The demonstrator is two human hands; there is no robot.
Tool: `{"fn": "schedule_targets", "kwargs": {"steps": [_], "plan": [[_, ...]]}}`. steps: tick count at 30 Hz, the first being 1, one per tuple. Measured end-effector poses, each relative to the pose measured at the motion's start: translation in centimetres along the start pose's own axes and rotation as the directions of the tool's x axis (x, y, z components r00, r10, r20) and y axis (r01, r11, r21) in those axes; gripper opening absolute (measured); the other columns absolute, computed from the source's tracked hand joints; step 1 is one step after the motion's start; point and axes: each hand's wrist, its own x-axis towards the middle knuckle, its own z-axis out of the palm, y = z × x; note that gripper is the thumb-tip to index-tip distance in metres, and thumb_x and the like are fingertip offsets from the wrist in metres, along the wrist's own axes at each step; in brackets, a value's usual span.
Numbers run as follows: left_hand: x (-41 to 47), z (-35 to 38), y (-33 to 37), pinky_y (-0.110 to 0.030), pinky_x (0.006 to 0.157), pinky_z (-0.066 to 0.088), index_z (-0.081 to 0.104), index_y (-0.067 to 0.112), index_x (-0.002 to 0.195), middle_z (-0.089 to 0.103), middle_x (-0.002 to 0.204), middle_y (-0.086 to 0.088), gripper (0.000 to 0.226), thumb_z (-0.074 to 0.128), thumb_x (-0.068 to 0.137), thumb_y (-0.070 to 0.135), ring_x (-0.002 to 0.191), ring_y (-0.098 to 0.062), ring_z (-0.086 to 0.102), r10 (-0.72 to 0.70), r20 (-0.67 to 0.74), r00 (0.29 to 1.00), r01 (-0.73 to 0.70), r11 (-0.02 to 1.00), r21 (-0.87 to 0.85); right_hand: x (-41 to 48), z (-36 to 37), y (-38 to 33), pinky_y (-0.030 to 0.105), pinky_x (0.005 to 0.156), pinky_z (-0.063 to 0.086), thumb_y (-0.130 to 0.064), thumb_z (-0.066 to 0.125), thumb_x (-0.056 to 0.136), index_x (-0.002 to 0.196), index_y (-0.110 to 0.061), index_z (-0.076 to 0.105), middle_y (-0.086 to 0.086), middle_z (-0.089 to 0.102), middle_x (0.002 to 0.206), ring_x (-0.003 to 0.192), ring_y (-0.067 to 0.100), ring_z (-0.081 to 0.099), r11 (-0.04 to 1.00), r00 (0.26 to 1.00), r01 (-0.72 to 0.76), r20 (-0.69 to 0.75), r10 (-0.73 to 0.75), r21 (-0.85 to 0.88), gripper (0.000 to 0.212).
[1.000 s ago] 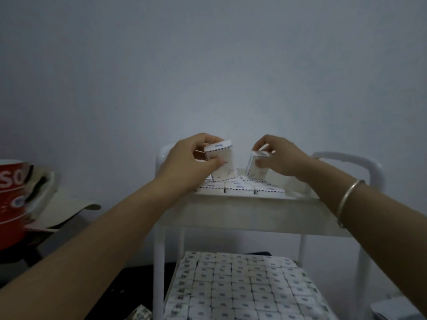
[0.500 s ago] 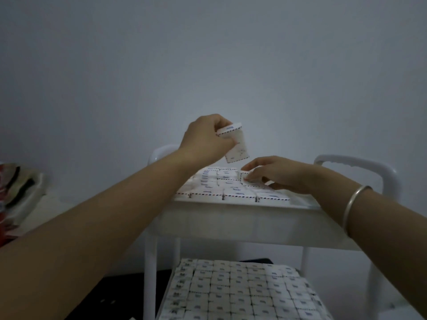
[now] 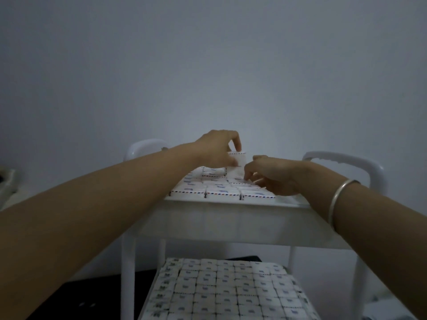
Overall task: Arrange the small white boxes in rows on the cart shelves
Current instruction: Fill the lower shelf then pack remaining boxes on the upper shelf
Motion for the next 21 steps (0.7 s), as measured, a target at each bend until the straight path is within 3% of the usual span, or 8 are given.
{"fn": "schedule_targets", "kwargs": {"steps": [6,9,12,15,18,20,21], "plan": [[0.0,0.4,-0.4,-0.024,0.083,0.042,0.060,0.024,0.111,0.055,0.104,0.007,0.025,0.069,0.088,0.022,0.086,-0.008,0.057,-0.019,0.113,0.993,0.026,0.997,-0.066,0.0,0.1,-0.1,0.024,0.046,0.049,-0.011,0.046,0.090,0.106,-0.010,0.049,0.015,0.055,0.110,0.053,0.019,0.063,1.000,1.000,-0.029,-0.013,0.029,-0.001,0.016],[0.0,0.6,-0.4,-0.023,0.079,0.045,0.062,0.027,0.108,0.061,0.098,0.009,0.020,0.063,0.090,0.019,0.091,-0.012,0.059,-0.038,0.199,0.979,0.050,0.997,-0.053,-0.3,0.2,0.0,0.022,0.044,0.047,-0.016,0.042,0.093,0.100,-0.010,0.052,0.012,0.059,0.093,0.044,0.018,0.058,0.992,0.998,-0.064,-0.029,0.062,-0.105,0.013],[-0.2,0.8,-0.4,-0.026,0.083,0.049,0.065,0.027,0.110,0.063,0.109,0.005,0.023,0.056,0.092,0.017,0.089,-0.008,0.059,-0.057,0.257,0.965,0.068,0.997,-0.031,-0.6,0.3,0.1,0.020,0.045,0.045,-0.019,0.041,0.093,0.093,-0.010,0.056,0.007,0.060,0.074,0.048,0.017,0.053,0.975,0.996,-0.088,-0.038,0.082,-0.203,0.017],[-0.7,0.5,0.0,-0.014,0.073,0.041,0.067,0.024,0.118,0.060,0.120,0.003,0.035,0.046,0.094,0.009,0.086,-0.002,0.054,-0.071,0.273,0.959,0.078,0.997,-0.013,-0.9,0.6,0.2,0.020,0.046,0.044,-0.026,0.039,0.096,0.097,-0.010,0.058,0.005,0.060,0.071,0.052,0.016,0.053,0.956,0.994,-0.092,-0.075,0.073,-0.280,0.025],[-2.2,-0.6,0.8,-0.018,0.094,0.038,0.059,0.019,0.129,0.055,0.135,0.000,0.040,0.045,0.094,0.006,0.118,-0.014,0.054,-0.088,0.195,0.977,0.097,0.995,-0.036,-1.3,0.8,-0.1,0.026,0.056,0.045,-0.042,0.032,0.101,0.114,-0.011,0.055,0.006,0.060,0.098,0.080,0.019,0.057,0.915,0.986,-0.036,-0.165,-0.033,-0.401,0.041],[-3.9,-2.0,1.3,-0.022,0.093,0.043,0.063,0.019,0.121,0.062,0.125,0.001,0.035,0.048,0.092,0.006,0.115,-0.013,0.057,-0.079,0.057,0.995,0.087,0.985,-0.146,-1.9,1.1,-0.8,0.037,0.069,0.052,-0.043,0.029,0.102,0.116,-0.006,0.055,0.009,0.062,0.110,0.097,0.025,0.059,0.879,0.942,0.106,-0.237,-0.239,-0.465,0.047],[-5.2,-2.8,1.5,-0.021,0.086,0.046,0.067,0.020,0.110,0.067,0.115,0.004,0.031,0.049,0.091,0.005,0.106,-0.011,0.062,-0.077,-0.016,0.997,0.072,0.976,-0.204,-2.5,1.3,-1.2,0.043,0.078,0.053,-0.041,0.030,0.102,0.113,-0.005,0.058,0.008,0.065,0.108,0.097,0.025,0.060,0.837,0.882,0.205,-0.274,-0.383,-0.508,0.047]]}}
